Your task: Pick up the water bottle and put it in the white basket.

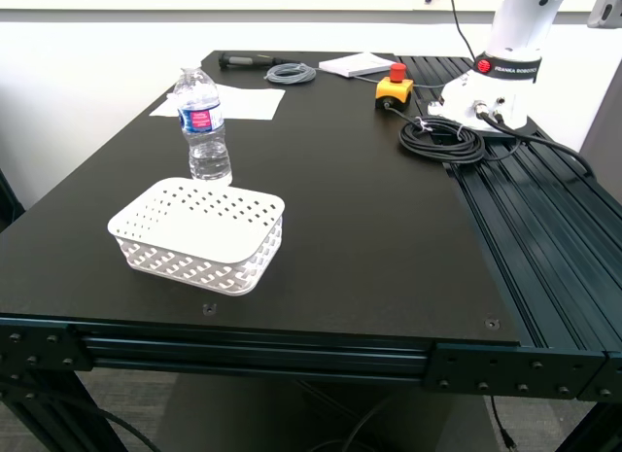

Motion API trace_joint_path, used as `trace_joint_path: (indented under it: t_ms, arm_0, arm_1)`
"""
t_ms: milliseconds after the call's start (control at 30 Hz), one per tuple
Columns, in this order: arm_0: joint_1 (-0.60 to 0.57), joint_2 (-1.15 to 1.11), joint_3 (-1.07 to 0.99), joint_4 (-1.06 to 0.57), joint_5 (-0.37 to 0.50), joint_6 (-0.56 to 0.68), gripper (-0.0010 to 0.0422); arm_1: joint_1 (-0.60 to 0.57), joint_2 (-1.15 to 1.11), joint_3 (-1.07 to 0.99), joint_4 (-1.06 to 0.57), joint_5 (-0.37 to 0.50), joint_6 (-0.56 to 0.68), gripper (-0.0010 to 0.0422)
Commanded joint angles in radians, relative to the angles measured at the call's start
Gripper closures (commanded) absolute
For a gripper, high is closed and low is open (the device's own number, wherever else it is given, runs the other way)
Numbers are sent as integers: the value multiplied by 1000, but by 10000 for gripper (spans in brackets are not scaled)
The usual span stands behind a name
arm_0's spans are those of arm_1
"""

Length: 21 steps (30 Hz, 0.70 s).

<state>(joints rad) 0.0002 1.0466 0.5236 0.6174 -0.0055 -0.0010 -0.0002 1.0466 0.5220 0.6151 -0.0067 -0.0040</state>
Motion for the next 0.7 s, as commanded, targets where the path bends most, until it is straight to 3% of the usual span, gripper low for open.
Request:
trace_joint_path:
  t_ms: [33,500,567,700]
  arm_0:
    - [0,0,1,3,0,0,412]
    - [0,0,1,3,0,0,412]
    - [0,0,1,3,0,0,412]
    - [0,0,1,3,0,0,412]
  arm_1:
    - [0,0,2,4,-1,1,412]
    - [0,20,8,3,2,45,413]
    - [1,53,22,3,62,105,413]
    - [0,162,101,-53,327,256,413]
